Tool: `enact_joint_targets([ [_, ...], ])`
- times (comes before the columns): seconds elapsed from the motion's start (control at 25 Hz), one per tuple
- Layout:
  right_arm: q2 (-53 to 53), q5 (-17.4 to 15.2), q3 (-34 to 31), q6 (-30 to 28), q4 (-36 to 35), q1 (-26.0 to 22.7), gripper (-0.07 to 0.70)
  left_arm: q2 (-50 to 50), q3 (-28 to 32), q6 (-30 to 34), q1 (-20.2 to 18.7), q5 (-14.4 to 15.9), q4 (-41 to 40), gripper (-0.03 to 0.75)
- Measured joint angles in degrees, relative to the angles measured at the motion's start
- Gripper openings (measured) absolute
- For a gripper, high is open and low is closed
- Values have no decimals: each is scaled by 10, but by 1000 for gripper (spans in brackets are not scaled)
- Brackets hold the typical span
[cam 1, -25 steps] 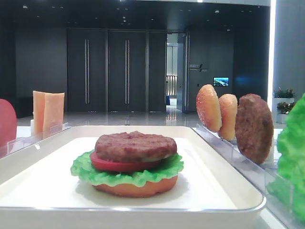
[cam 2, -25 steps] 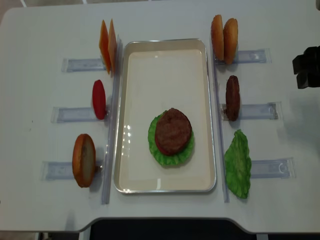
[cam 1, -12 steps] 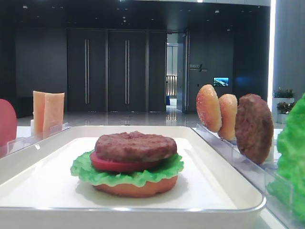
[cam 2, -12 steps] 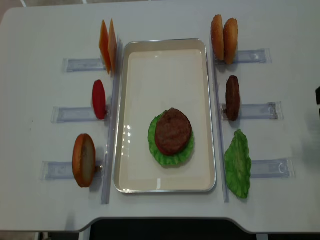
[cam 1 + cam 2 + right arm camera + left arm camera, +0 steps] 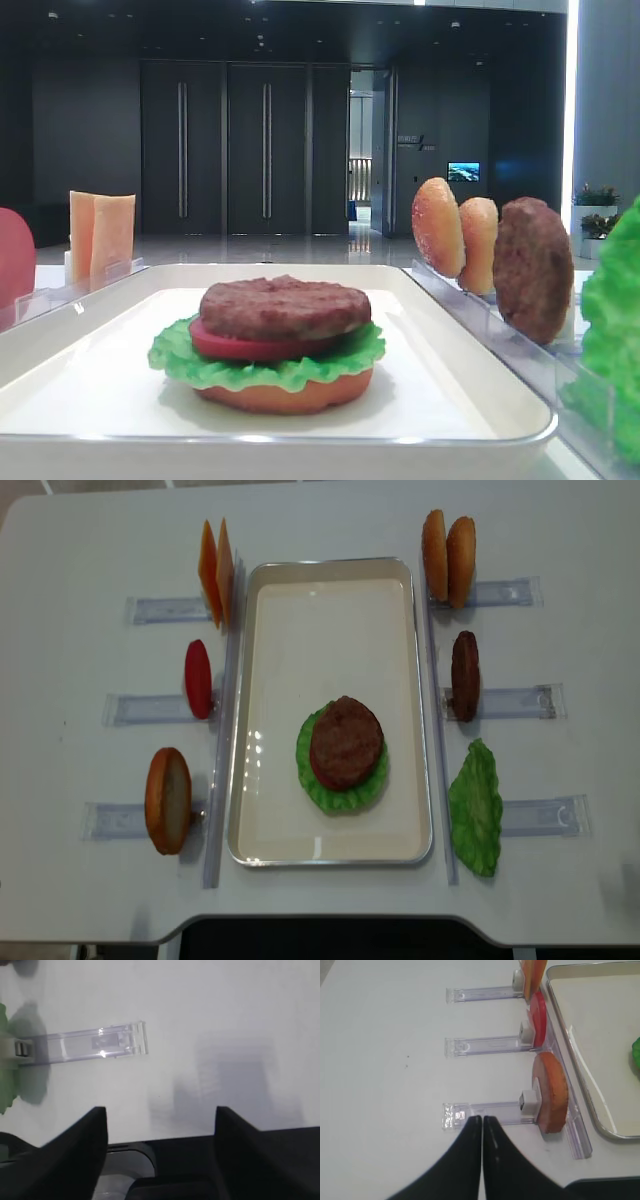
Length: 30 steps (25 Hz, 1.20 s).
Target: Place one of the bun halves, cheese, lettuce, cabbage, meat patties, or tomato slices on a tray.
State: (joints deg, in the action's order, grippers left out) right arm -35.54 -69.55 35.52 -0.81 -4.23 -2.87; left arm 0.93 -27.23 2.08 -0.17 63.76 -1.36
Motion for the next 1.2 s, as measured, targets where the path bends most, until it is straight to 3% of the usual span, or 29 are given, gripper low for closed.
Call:
enact_joint_targets([
  [0.2,131,-6,-39,1,0,0,437,0,0,0,0,0,0,-7],
  [0.6,352,1,-43,-26,0,0,437,0,0,0,0,0,0,-7],
  [0.84,358,5,-43,-46,-8,0,436,0,0,0,0,0,0,-7],
  [0.96,360,31,-60,-51,-20,0,435,0,0,0,0,0,0,-7],
  [1.2,361,40,-65,-51,-28,0,435,0,0,0,0,0,0,-7],
])
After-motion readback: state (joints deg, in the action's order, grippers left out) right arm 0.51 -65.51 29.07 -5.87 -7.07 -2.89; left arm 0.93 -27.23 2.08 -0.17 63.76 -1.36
